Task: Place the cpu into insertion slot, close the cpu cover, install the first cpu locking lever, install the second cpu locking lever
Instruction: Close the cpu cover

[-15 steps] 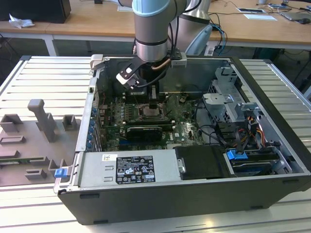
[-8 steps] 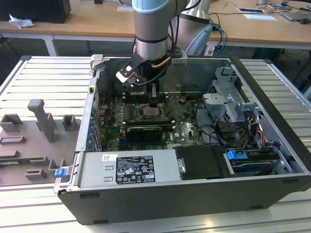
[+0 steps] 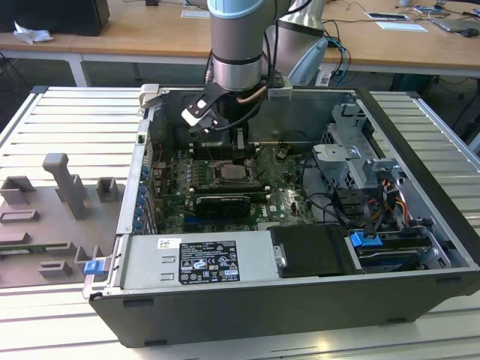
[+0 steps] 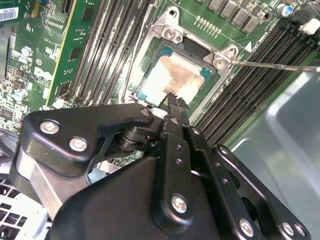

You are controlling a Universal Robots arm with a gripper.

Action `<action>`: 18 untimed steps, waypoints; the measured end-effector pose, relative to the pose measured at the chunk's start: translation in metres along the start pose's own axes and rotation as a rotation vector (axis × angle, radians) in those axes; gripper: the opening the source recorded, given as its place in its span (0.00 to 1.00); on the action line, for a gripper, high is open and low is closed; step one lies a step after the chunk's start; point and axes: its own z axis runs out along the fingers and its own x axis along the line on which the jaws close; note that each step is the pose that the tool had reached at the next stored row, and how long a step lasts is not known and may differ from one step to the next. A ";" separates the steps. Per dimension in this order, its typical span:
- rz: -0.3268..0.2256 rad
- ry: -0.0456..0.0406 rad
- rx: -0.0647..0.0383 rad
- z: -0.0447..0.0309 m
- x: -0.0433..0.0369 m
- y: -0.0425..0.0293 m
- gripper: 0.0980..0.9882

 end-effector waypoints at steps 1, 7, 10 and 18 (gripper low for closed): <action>0.000 0.0000 0.000 0.0000 0.0000 0.0002 0.01; 0.000 -0.0001 0.000 -0.0031 0.0001 0.0006 0.01; 0.000 0.0000 0.000 -0.0138 0.0000 0.0015 0.01; 0.000 -0.0002 0.003 -0.0236 0.0000 0.0076 0.01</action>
